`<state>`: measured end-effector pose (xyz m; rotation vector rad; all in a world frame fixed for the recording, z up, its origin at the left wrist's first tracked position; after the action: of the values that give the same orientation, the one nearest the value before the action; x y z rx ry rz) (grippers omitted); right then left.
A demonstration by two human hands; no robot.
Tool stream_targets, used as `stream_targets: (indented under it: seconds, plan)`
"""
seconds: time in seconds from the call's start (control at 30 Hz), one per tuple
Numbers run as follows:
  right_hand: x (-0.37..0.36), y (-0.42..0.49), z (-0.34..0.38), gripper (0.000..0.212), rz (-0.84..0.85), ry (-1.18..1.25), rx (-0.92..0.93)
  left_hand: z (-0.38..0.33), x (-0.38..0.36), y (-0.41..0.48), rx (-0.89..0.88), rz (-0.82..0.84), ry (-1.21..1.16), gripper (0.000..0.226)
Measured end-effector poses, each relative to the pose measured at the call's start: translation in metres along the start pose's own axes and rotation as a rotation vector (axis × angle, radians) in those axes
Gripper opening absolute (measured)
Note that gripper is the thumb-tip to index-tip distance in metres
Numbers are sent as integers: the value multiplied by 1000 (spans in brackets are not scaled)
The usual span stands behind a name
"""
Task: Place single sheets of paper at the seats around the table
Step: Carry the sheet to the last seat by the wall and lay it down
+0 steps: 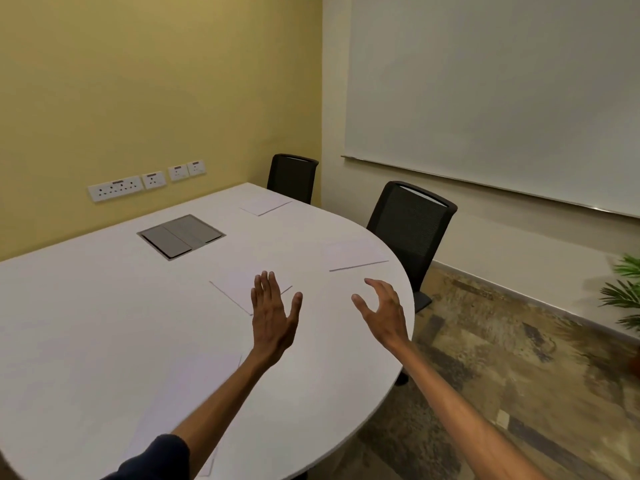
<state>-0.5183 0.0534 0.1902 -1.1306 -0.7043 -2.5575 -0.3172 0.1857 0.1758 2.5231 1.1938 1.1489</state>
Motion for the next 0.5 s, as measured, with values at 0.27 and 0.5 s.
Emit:
stream_targets:
  seconds: [0.27,0.5]
  plan:
    - [-38,105,-37,60,136,28,21,21,-63,79,176,-91,-70,75]
    - [-77,177,-46,59,256,79,36,41,-87,116,323,-140,-56,81]
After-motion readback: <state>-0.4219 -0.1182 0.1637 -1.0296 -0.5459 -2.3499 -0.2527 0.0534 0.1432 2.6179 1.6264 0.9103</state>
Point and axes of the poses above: each hand's wrist, its own y-axis towards the middle knuckle, its own x-axis out of the back of the hand, z = x × y, the point moved 2 cm from there along y, towards the middle knuckle, and after that the axes turned 13 degrees about -y, right-handed, at the moved point
